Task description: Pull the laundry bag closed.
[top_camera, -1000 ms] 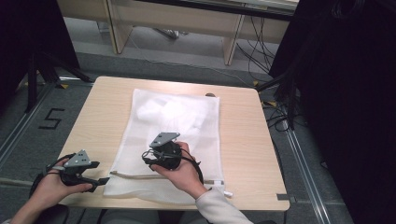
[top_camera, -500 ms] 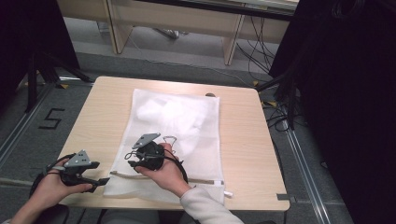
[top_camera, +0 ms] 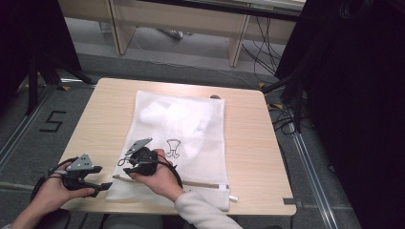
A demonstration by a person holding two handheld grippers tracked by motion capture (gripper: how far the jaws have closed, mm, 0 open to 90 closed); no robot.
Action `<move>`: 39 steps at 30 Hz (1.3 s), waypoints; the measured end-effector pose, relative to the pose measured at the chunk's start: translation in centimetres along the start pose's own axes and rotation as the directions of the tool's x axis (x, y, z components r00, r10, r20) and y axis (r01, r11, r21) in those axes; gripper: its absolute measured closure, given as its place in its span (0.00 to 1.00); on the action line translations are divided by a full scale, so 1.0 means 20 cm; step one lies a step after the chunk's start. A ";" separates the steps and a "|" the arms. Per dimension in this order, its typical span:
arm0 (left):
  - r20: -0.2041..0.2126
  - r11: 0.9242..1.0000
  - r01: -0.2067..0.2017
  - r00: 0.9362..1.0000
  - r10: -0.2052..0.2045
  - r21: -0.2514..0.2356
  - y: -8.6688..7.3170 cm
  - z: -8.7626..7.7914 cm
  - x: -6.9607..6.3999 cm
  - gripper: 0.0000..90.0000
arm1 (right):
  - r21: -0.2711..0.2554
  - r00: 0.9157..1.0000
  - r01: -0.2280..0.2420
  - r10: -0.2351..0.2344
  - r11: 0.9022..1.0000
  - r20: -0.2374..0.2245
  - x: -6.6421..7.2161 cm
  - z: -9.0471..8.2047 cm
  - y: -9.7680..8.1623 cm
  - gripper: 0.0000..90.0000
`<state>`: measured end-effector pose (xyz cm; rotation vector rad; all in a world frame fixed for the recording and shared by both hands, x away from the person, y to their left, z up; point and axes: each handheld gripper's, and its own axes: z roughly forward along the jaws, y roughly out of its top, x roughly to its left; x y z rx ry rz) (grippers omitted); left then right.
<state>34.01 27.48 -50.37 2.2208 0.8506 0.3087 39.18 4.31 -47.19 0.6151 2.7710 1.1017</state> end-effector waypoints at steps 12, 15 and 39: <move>0.023 0.999 0.037 0.999 -0.038 0.006 -0.01 0.00 -0.01 0.27 | 0.037 0.999 0.007 -0.006 0.999 -0.035 0.04 0.10 0.04 0.67; 0.021 0.999 0.039 0.999 -0.039 0.005 -0.01 0.00 -0.02 0.27 | 0.040 0.999 -0.007 0.008 0.999 -0.034 0.04 0.12 0.04 0.67; 0.024 1.000 0.010 1.000 -0.010 0.006 0.00 0.00 -0.01 0.27 | 0.078 0.997 -0.043 0.048 0.996 -0.063 0.03 0.18 0.05 0.73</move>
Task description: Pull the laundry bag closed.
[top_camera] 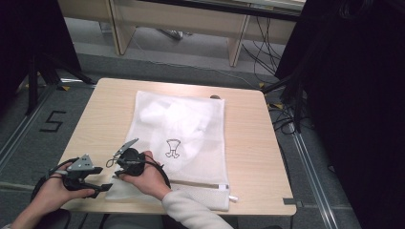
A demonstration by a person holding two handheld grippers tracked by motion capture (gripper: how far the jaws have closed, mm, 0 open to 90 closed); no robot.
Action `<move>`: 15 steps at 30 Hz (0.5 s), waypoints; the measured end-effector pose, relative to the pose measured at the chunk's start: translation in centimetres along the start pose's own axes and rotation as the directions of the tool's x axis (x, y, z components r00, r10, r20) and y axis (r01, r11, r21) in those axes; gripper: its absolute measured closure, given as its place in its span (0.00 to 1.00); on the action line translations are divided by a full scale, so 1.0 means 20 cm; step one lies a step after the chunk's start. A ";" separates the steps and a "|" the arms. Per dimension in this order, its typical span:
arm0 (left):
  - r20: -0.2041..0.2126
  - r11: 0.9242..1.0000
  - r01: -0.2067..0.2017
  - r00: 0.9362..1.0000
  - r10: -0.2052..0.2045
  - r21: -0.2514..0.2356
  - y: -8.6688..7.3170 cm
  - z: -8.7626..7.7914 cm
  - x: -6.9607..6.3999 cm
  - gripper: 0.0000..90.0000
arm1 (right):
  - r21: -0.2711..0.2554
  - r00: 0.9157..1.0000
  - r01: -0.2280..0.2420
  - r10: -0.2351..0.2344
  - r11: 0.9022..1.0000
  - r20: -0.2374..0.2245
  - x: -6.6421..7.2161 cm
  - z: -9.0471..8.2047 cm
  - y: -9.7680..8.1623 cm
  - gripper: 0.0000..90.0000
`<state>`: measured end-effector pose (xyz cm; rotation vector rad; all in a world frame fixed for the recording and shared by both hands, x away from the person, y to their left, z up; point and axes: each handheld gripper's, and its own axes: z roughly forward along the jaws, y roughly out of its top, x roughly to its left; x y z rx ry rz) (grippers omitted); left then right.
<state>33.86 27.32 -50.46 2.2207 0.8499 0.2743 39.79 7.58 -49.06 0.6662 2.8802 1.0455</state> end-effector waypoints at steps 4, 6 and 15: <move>0.001 1.000 -0.002 1.000 0.002 0.001 0.00 0.00 0.00 0.27 | 0.003 1.000 -0.019 0.019 1.000 -0.013 0.01 0.00 0.01 0.74; -0.001 1.000 -0.001 1.000 0.001 0.000 0.00 0.00 0.00 0.27 | -0.011 0.999 0.035 -0.035 0.999 -0.012 0.00 0.01 0.01 0.74; -0.001 1.000 -0.001 1.000 0.001 0.002 0.00 0.00 0.00 0.27 | 0.025 0.999 -0.012 0.013 1.000 -0.042 0.03 0.04 0.00 0.80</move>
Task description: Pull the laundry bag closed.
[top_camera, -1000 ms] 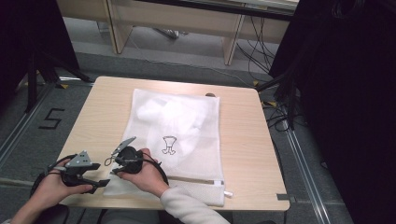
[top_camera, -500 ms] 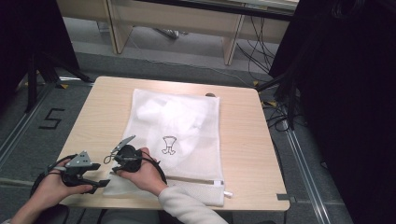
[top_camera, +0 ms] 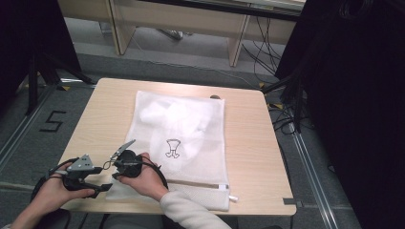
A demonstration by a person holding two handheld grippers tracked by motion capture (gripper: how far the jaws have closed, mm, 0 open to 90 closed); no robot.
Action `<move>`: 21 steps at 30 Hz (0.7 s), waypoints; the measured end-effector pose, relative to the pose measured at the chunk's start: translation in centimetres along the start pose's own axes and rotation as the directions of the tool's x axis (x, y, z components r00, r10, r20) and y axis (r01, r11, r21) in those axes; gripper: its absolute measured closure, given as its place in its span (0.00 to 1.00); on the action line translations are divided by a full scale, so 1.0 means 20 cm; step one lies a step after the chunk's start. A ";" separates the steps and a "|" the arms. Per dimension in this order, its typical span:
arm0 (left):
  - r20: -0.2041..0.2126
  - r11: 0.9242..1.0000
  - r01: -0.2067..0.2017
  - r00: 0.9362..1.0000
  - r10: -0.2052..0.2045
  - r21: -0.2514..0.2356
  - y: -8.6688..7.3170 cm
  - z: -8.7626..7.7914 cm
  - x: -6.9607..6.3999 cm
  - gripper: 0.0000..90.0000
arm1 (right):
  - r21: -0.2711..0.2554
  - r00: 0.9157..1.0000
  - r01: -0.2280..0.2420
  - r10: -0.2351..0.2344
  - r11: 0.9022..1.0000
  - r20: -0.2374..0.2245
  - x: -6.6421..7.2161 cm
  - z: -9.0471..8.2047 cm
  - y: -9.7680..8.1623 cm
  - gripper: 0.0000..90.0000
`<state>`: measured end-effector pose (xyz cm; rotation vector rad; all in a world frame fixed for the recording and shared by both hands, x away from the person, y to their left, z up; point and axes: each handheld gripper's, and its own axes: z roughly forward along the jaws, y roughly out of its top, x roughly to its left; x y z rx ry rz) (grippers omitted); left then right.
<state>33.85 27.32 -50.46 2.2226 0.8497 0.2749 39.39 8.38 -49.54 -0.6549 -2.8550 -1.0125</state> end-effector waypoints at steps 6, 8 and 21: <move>0.001 1.000 0.000 1.000 0.000 0.001 0.00 0.00 0.00 0.27 | 0.016 1.000 0.003 -0.003 1.000 -0.010 0.01 0.01 0.01 0.90; 0.002 1.000 -0.001 1.000 0.001 0.001 0.00 0.00 0.00 0.27 | 0.023 1.000 0.009 -0.009 1.000 -0.005 0.01 0.01 0.01 0.90; 0.039 1.000 0.019 0.999 -0.019 0.016 0.01 0.03 -0.03 0.29 | -0.001 0.998 0.062 -0.062 0.998 0.002 0.03 -0.07 0.05 0.91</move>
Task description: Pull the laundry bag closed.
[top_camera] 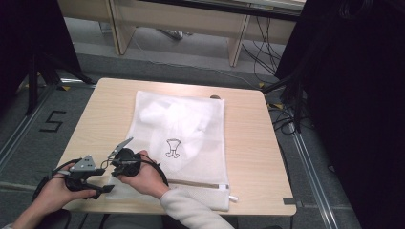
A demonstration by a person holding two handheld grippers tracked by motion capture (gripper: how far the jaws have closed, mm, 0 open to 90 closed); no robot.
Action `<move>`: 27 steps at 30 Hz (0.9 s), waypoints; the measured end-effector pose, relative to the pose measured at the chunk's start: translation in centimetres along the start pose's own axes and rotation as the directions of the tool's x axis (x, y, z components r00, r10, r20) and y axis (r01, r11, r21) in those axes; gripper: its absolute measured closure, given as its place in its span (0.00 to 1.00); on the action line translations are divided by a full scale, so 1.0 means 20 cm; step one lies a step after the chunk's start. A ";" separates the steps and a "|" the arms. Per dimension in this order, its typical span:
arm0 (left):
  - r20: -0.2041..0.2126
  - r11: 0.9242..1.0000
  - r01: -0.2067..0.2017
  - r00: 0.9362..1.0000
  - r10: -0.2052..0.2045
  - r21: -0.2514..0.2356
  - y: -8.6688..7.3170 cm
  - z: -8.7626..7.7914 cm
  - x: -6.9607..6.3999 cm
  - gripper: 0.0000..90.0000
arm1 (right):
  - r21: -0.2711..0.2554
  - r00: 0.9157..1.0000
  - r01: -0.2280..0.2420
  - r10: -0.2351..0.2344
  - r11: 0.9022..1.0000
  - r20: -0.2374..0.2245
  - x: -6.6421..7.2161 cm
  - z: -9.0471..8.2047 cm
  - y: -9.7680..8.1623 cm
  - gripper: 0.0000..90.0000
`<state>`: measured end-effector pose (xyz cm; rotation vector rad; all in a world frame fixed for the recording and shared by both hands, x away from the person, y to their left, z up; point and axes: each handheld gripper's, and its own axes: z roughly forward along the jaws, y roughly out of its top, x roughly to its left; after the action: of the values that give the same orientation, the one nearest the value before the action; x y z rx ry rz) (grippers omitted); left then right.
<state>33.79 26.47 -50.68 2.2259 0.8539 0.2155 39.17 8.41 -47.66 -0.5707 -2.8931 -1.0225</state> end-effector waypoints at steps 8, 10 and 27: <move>0.050 0.997 0.081 0.995 -0.082 0.011 0.02 0.04 -0.02 0.39 | -0.008 1.000 0.029 -0.029 1.000 0.010 0.00 -0.05 0.01 0.91; 0.074 0.994 0.106 0.992 -0.106 0.012 0.02 0.05 -0.02 0.43 | -0.008 1.000 0.008 -0.008 1.000 0.005 0.01 -0.06 0.01 0.91; 0.120 0.992 0.123 0.985 -0.124 0.010 0.03 0.04 -0.02 0.85 | -0.006 1.000 -0.011 0.011 1.000 -0.027 -0.01 -0.04 -0.04 0.89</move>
<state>34.04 25.41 -50.69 2.1554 0.9225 0.0216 39.07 7.28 -47.50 -0.5678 -2.8614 -1.0294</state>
